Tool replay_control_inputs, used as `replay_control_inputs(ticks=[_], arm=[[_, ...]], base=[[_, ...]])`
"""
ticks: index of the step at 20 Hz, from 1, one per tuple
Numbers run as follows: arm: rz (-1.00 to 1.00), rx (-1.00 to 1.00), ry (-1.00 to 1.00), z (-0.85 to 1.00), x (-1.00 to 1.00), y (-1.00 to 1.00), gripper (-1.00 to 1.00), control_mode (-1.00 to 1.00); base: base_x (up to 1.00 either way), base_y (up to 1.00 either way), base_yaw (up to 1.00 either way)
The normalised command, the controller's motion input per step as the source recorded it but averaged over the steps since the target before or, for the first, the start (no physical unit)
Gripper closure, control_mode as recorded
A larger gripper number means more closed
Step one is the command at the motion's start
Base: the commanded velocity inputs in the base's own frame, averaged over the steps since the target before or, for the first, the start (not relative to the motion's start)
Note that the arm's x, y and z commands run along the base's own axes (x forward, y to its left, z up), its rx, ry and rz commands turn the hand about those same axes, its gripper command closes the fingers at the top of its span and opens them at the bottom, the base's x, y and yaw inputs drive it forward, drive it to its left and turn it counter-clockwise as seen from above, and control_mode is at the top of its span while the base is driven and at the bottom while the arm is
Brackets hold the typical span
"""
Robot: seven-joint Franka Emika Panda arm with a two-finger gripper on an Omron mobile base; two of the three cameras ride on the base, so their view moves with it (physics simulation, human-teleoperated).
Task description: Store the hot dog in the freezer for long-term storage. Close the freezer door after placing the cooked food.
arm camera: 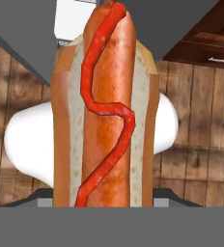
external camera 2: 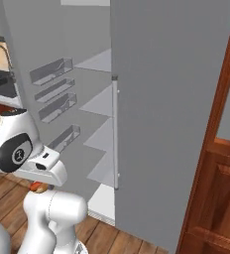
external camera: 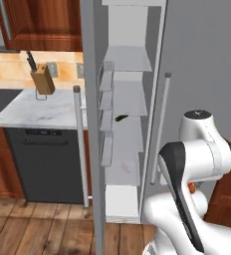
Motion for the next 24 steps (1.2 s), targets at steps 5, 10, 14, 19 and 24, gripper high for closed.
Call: replay_control_inputs(ticks=[5, 10, 14, 19, 24], arm=[[0.00, 0.00, 0.00, 0.00, 0.00, 0.00, 1.00, 1.00], [0.00, 0.00, 0.00, 0.00, 0.00, 0.00, 1.00, 1.00], [0.00, 0.00, 0.00, 0.00, 0.00, 0.00, 1.00, 1.00], [0.00, 0.00, 0.00, 0.00, 0.00, 0.00, 1.00, 1.00], [0.00, 0.00, 0.00, 0.00, 0.00, 0.00, 1.00, 1.00]], base=[[0.19, -0.50, 0.22], [0.38, -0.19, 0.19], [0.44, -0.09, 0.13], [0.38, -0.16, 0.18], [0.18, -0.07, 0.15]])
